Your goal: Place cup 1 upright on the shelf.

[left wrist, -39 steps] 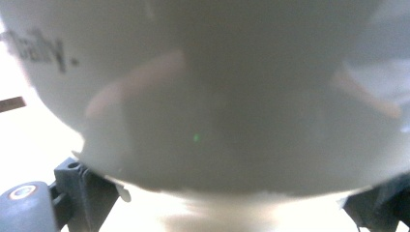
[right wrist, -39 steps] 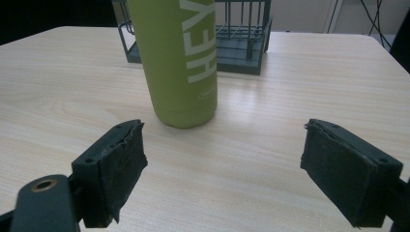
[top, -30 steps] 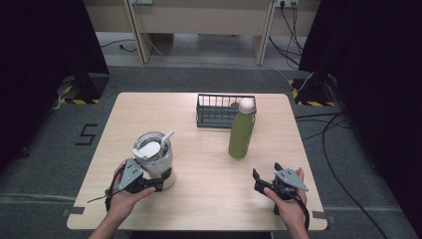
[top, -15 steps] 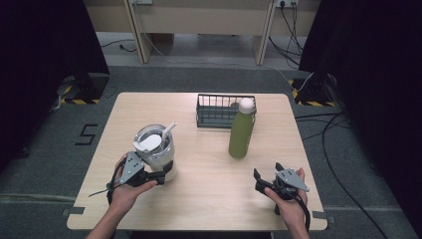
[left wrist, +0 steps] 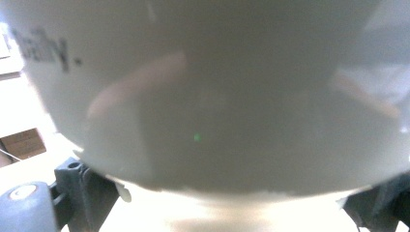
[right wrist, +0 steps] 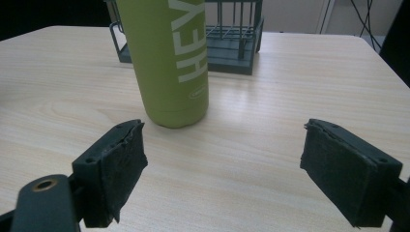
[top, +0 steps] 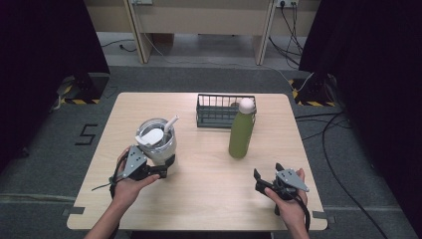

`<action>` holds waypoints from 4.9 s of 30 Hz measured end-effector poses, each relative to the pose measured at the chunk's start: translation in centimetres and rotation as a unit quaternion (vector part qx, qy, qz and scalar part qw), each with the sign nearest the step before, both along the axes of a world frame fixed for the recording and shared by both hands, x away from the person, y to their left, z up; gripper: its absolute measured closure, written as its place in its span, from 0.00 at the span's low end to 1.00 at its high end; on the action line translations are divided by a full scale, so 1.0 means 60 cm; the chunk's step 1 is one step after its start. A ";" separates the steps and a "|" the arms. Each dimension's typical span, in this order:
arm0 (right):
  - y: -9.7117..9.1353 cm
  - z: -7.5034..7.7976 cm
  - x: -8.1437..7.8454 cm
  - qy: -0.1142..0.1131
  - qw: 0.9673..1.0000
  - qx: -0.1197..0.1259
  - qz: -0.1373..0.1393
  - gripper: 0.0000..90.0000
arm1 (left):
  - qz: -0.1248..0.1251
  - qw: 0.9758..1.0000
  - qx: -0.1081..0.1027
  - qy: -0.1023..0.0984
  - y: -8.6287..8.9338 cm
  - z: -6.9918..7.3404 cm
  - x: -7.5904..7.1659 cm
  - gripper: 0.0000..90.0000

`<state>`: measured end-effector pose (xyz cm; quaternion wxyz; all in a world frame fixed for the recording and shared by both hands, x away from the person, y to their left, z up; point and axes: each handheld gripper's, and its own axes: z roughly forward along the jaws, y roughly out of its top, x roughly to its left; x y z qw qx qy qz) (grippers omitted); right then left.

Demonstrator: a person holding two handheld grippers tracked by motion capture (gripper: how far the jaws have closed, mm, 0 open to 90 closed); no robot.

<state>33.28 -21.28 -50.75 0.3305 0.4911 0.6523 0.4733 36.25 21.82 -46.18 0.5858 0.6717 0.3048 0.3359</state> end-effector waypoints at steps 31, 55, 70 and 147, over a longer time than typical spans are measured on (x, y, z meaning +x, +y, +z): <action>0.002 -0.002 0.000 0.000 1.000 -0.001 0.000 0.17 | 0.001 1.000 -0.009 -0.014 -0.024 0.028 0.043 0.10; 0.003 -0.002 0.001 -0.002 1.000 0.000 -0.001 0.17 | -0.005 1.000 -0.009 -0.027 -0.046 0.045 0.073 0.10; 0.003 -0.004 0.002 0.001 1.000 0.001 -0.002 0.17 | -0.010 0.999 -0.011 -0.029 -0.063 0.052 0.092 0.10; 0.007 -0.006 0.001 -0.001 1.000 -0.004 -0.001 0.17 | -0.009 0.999 -0.025 -0.035 -0.135 0.078 0.200 0.10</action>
